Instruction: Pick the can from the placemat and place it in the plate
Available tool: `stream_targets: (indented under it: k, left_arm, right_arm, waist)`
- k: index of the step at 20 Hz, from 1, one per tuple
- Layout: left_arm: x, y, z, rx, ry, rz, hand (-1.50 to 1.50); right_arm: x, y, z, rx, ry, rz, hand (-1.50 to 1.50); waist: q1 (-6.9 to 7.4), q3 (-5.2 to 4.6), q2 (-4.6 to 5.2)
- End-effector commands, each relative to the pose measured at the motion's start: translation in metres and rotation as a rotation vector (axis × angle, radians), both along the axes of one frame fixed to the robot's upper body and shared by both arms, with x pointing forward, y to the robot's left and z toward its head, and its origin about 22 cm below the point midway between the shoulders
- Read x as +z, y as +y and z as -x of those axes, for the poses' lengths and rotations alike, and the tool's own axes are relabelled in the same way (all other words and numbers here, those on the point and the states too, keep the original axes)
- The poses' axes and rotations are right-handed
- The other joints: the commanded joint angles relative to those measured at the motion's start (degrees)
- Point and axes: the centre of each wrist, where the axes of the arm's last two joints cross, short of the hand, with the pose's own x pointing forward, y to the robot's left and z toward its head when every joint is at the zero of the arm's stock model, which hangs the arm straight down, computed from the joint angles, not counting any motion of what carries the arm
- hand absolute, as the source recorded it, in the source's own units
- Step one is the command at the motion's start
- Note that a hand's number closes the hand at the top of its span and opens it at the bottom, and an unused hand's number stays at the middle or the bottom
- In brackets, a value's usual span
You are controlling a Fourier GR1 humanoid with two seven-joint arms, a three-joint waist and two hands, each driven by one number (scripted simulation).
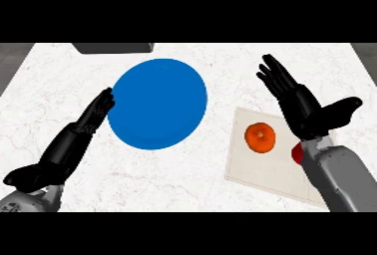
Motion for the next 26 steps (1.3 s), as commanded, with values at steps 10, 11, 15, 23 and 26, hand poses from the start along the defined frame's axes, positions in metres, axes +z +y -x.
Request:
stream_targets:
  k: [10, 11, 15, 23, 26]
  left_arm:
    - [-0.061, 0.089, 0.046, 0.483, 0.14, -0.269, 0.0]
    - [-0.062, 0.089, 0.052, 0.474, 0.139, -0.252, 0.0]
    - [-0.067, 0.09, 0.055, 0.474, 0.152, -0.234, 0.0]
    - [-0.065, 0.093, 0.05, 0.487, 0.12, -0.271, 0.0]
    - [-0.067, 0.099, 0.05, 0.478, 0.128, -0.264, 0.0]
  right_arm:
    - [0.03, -0.111, 0.023, -0.403, -0.075, -0.167, -1.5]
    - [0.01, -0.103, 0.035, -0.432, -0.1, -0.224, -1.5]
    - [0.016, -0.103, 0.084, -0.472, -0.14, -0.323, -1.5]
    - [0.055, -0.152, 0.118, -0.218, 0.006, -0.023, -1.5]
    - [0.074, -0.169, 0.116, -0.166, 0.088, 0.183, -1.5]
  waist:
    - [-1.15, -2.03, -0.94]
    - [-0.91, -1.98, -0.93]
    - [-1.24, -2.01, -0.86]
    - [-0.9, -1.99, -0.63]
    - [-0.71, -2.04, -0.56]
